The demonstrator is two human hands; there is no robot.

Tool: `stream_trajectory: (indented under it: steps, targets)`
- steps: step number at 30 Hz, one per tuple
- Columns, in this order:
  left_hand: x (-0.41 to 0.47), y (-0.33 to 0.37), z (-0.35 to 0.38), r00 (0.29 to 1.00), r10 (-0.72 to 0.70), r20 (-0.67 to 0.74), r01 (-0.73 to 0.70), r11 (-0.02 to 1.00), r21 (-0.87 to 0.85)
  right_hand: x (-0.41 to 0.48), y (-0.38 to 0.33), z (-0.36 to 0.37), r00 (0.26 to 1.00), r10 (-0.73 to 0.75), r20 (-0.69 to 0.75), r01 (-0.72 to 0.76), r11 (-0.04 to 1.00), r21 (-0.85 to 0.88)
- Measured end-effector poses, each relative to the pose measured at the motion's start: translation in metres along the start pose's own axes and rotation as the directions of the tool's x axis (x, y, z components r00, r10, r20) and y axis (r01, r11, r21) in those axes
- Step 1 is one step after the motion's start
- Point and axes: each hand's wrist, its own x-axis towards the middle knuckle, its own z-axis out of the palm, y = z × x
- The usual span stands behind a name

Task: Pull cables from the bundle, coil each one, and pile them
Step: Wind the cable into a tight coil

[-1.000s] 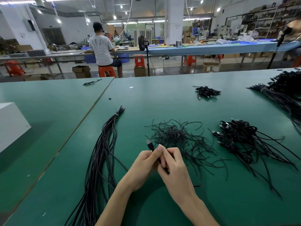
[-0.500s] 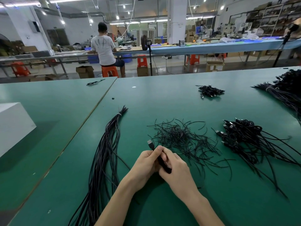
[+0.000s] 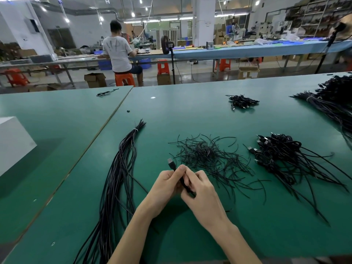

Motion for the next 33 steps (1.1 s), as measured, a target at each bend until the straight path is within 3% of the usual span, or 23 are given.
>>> stream_trajectory:
  steps: [7, 11, 16, 23, 28, 33]
  targets:
    - [0.002, -0.005, 0.000, 0.999, -0.042, 0.000, 0.041, 0.999, -0.030, 0.002, 0.000, -0.003, 0.999, 0.039, -0.009, -0.040, 0.999, -0.012]
    - [0.002, -0.008, 0.004, 0.999, 0.039, -0.032, -0.035, 0.993, 0.112, 0.003, -0.002, -0.002, 0.999, 0.047, 0.020, -0.049, 0.997, 0.063]
    - [0.002, -0.009, 0.006, 0.990, 0.137, -0.044, -0.131, 0.986, 0.107, 0.003, -0.005, -0.004, 0.997, 0.003, -0.072, 0.004, 0.995, 0.102]
    - [0.004, -0.013, 0.001, 0.948, 0.310, -0.066, -0.258, 0.876, 0.409, 0.000, -0.008, -0.004, 0.994, -0.046, -0.097, 0.045, 0.999, -0.015]
    - [0.004, -0.012, -0.002, 0.976, 0.196, -0.091, -0.157, 0.933, 0.324, -0.002, -0.006, -0.005, 0.999, -0.007, -0.041, 0.006, 1.000, -0.009]
    - [0.003, -0.012, -0.005, 0.973, 0.199, -0.114, -0.162, 0.949, 0.271, 0.000, -0.005, -0.004, 1.000, 0.015, -0.008, -0.015, 0.999, 0.029]
